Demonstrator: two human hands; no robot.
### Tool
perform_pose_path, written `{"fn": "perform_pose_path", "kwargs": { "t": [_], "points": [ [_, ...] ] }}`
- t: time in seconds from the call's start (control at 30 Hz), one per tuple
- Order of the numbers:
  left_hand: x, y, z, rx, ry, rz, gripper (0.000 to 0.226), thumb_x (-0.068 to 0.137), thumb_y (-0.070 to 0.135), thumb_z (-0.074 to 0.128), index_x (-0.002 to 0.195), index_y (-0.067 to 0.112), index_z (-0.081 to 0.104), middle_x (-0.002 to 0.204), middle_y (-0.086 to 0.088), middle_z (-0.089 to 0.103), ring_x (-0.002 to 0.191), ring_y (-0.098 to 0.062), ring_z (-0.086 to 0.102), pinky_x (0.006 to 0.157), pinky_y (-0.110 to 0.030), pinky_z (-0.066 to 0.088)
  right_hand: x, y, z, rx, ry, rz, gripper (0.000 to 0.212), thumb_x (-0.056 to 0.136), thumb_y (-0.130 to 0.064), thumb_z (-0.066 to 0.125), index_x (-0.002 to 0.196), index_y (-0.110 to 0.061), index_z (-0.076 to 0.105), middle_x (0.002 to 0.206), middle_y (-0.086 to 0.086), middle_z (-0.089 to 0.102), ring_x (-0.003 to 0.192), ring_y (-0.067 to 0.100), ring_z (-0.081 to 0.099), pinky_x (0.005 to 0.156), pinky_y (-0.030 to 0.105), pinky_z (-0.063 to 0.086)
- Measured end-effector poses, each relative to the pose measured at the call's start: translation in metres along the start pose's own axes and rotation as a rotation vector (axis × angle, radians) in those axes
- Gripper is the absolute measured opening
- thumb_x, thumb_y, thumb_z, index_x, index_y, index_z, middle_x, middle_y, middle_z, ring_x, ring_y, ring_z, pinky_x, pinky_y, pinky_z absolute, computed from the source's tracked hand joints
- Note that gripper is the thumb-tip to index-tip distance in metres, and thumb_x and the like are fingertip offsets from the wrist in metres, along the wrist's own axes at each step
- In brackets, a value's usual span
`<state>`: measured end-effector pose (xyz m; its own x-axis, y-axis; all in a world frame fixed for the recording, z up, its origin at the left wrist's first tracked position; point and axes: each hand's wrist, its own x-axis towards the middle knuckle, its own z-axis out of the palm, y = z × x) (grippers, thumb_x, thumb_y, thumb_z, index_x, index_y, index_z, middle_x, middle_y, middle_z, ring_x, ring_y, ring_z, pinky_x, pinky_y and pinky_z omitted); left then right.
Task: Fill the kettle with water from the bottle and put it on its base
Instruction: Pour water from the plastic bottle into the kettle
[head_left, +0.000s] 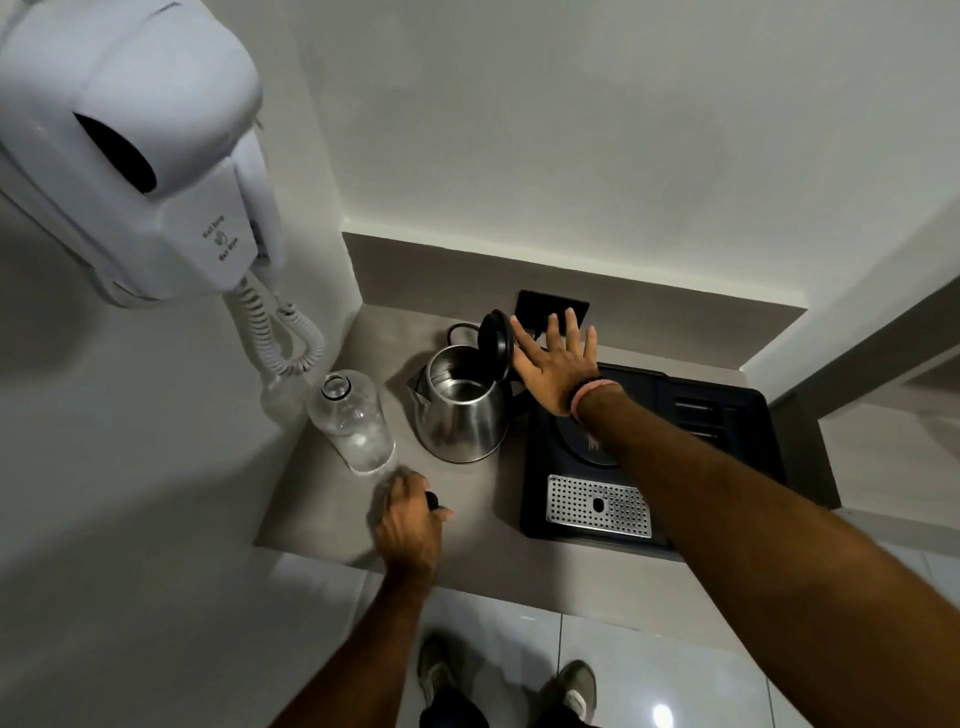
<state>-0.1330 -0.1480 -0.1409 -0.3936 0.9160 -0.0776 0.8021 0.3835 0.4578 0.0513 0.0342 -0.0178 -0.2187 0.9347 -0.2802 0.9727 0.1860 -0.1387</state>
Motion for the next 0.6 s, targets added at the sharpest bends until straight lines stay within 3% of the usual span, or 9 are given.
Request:
{"fn": "perform_pose_path", "kwargs": {
  "t": [0.1, 0.2, 0.27, 0.33, 0.4, 0.5, 0.6],
  "points": [
    [-0.009, -0.012, -0.011, -0.150, 0.184, -0.084, 0.052, 0.057, 0.035, 0.094, 0.089, 0.014, 0.058, 0.095, -0.012, 0.060, 0.086, -0.036, 0.060, 0.069, -0.044, 0.051, 0.000, 0.001, 0.000, 0.017, 0.002, -0.007, 0.065, 0.095, -0.066, 0.004, 0.156, -0.046, -0.007, 0.169, 0.017, -0.005, 0.153, 0.037, -0.019, 0.121, 0.060, -0.012],
    [0.002, -0.012, -0.045, -0.355, 0.454, -0.214, 0.078, 0.052, 0.052, 0.092, 0.105, 0.006, 0.056, 0.104, -0.016, 0.060, 0.098, -0.038, 0.059, 0.077, -0.051, 0.053, 0.002, 0.001, -0.001, 0.009, 0.009, -0.010, 0.064, 0.096, -0.066, 0.005, 0.156, -0.048, -0.007, 0.169, 0.017, -0.006, 0.153, 0.037, -0.019, 0.121, 0.060, -0.012],
    [0.024, -0.006, -0.070, -0.452, 0.556, -0.162, 0.096, 0.044, 0.055, 0.094, 0.115, 0.003, 0.057, 0.110, -0.008, 0.062, 0.102, -0.025, 0.059, 0.090, -0.043, 0.052, 0.002, 0.001, -0.001, 0.004, 0.009, -0.012, 0.064, 0.095, -0.067, 0.005, 0.156, -0.049, -0.007, 0.169, 0.017, -0.005, 0.153, 0.037, -0.018, 0.121, 0.060, -0.011],
    [0.045, 0.006, -0.093, -0.589, 0.487, -0.143, 0.107, 0.041, 0.049, 0.098, 0.128, 0.010, 0.051, 0.121, 0.003, 0.058, 0.110, -0.011, 0.055, 0.099, -0.027, 0.045, 0.001, 0.000, -0.001, 0.007, 0.011, -0.009, 0.065, 0.094, -0.067, 0.003, 0.155, -0.049, -0.007, 0.169, 0.017, -0.004, 0.153, 0.037, -0.017, 0.121, 0.060, -0.010],
    [0.059, 0.015, -0.102, -0.646, 0.419, -0.173, 0.112, 0.045, 0.048, 0.098, 0.137, 0.015, 0.043, 0.132, 0.000, 0.058, 0.119, -0.017, 0.057, 0.102, -0.027, 0.044, 0.000, -0.001, 0.000, 0.014, 0.007, -0.008, 0.066, 0.093, -0.068, 0.002, 0.155, -0.049, -0.007, 0.169, 0.017, -0.004, 0.153, 0.037, -0.017, 0.121, 0.060, -0.010],
    [0.064, 0.024, -0.106, -0.631, 0.399, -0.129, 0.096, 0.059, 0.039, 0.095, 0.137, 0.016, 0.044, 0.133, -0.009, 0.062, 0.119, -0.027, 0.061, 0.098, -0.029, 0.046, -0.001, -0.002, -0.001, 0.017, 0.003, -0.005, 0.069, 0.090, -0.068, 0.000, 0.155, -0.048, -0.008, 0.169, 0.017, -0.005, 0.153, 0.037, -0.017, 0.121, 0.060, -0.010],
    [0.068, 0.033, -0.117, -0.557, 0.315, -0.016, 0.082, 0.063, 0.030, 0.093, 0.131, 0.022, 0.049, 0.126, -0.005, 0.066, 0.113, -0.024, 0.062, 0.093, -0.028, 0.046, 0.000, 0.000, -0.003, 0.001, 0.016, -0.012, 0.069, 0.091, -0.069, 0.001, 0.155, -0.047, -0.009, 0.169, 0.016, -0.008, 0.153, 0.037, -0.018, 0.121, 0.060, -0.010]
  ]
}}
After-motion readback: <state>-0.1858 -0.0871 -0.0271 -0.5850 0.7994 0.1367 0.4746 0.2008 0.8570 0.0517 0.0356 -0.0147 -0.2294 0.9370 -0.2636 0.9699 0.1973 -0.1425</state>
